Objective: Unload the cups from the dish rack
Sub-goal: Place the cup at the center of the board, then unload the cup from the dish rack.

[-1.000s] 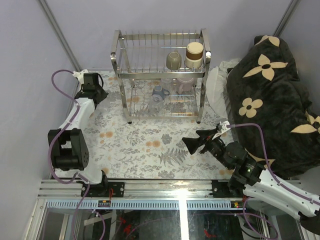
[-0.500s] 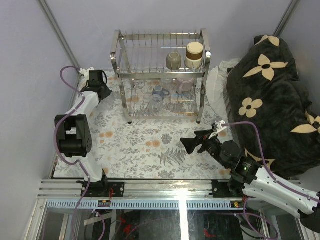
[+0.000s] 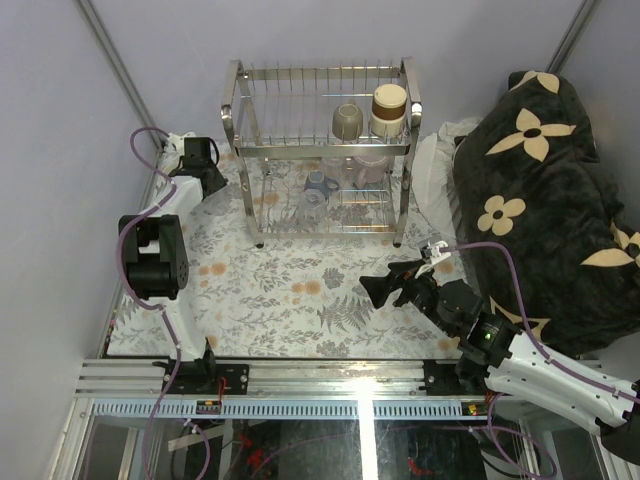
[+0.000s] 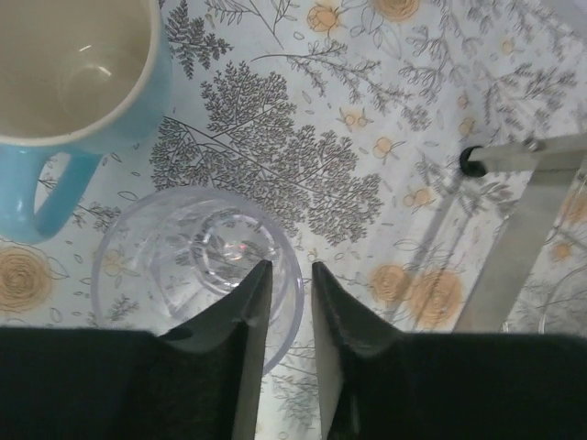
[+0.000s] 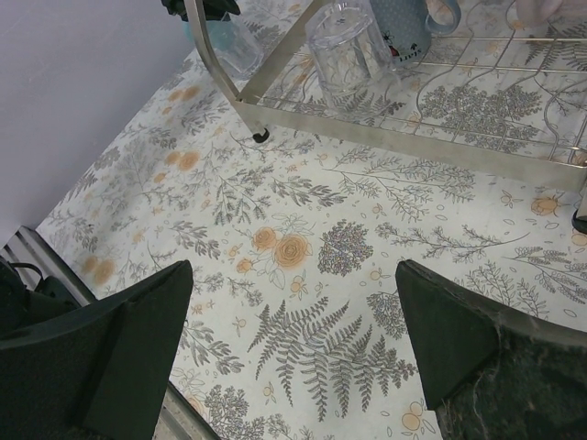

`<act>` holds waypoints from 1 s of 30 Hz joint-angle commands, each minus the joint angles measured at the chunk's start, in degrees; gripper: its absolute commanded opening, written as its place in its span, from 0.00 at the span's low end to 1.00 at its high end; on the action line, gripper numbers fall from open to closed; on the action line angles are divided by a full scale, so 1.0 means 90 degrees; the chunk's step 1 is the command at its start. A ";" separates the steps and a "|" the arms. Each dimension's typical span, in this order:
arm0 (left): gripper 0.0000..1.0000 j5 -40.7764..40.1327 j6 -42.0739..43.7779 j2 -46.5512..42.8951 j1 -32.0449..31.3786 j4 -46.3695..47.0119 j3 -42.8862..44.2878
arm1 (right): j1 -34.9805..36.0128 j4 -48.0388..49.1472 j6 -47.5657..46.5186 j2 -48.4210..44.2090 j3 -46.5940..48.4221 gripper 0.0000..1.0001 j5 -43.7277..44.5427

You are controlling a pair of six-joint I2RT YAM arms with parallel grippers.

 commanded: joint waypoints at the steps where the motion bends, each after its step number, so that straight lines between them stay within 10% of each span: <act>1: 0.29 0.0034 0.0107 0.0034 -0.0026 0.0312 0.0255 | 0.0004 0.0447 -0.0022 -0.0001 -0.0026 1.00 0.0194; 16: 0.58 0.0317 -0.0347 -0.1132 -0.0210 0.0205 0.0024 | 0.0004 0.0511 -0.0137 0.0045 -0.0055 1.00 0.0344; 30: 0.64 0.0243 -0.1899 -0.4873 -0.0689 -0.0180 -0.2961 | 0.0005 0.0527 -0.0141 0.1854 0.1194 0.98 -0.0374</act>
